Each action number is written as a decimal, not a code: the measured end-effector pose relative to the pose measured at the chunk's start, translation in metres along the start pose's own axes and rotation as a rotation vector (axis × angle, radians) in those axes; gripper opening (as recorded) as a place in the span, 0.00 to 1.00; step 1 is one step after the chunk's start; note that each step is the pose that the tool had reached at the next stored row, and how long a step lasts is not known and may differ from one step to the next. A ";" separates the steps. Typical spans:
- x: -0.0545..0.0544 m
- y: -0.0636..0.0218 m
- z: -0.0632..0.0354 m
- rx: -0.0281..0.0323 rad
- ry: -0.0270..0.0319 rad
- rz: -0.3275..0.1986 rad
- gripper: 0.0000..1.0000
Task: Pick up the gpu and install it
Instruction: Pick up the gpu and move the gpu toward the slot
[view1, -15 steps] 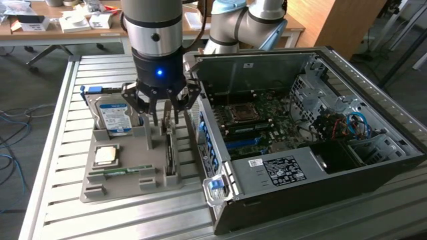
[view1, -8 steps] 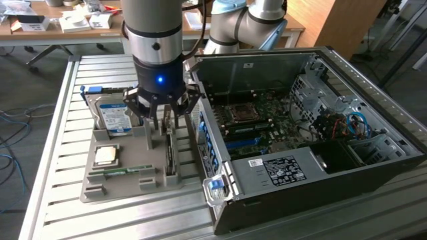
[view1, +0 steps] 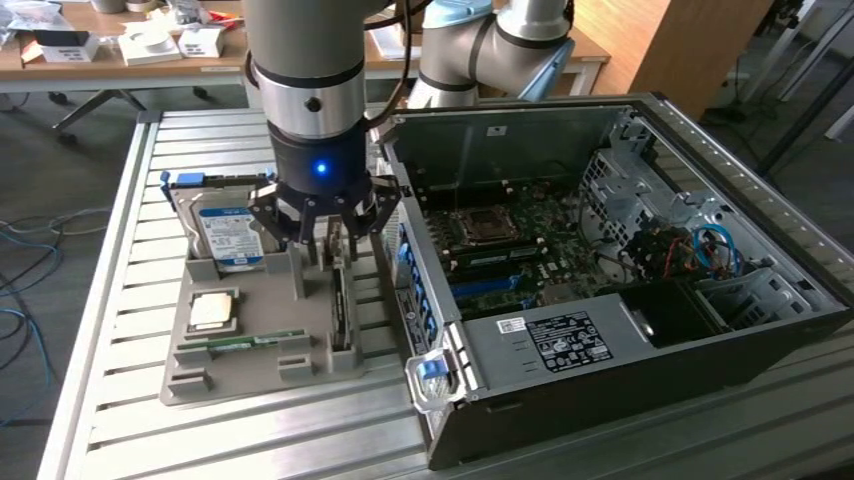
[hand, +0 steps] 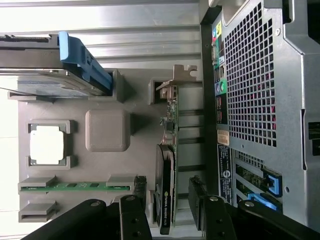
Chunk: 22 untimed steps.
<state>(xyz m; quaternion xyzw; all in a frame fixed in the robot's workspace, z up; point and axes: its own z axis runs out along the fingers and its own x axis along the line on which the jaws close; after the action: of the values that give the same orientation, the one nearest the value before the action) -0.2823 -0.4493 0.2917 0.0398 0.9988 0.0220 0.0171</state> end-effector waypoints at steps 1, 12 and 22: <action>-0.001 0.0001 0.0001 0.0000 0.0000 0.000 0.47; -0.002 -0.0008 0.0151 -0.0001 0.0000 0.000 0.47; -0.002 -0.0017 0.0332 -0.0001 0.0000 0.000 0.47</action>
<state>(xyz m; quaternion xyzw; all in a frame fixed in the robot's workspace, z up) -0.2797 -0.4497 0.2585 0.0397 0.9988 0.0221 0.0171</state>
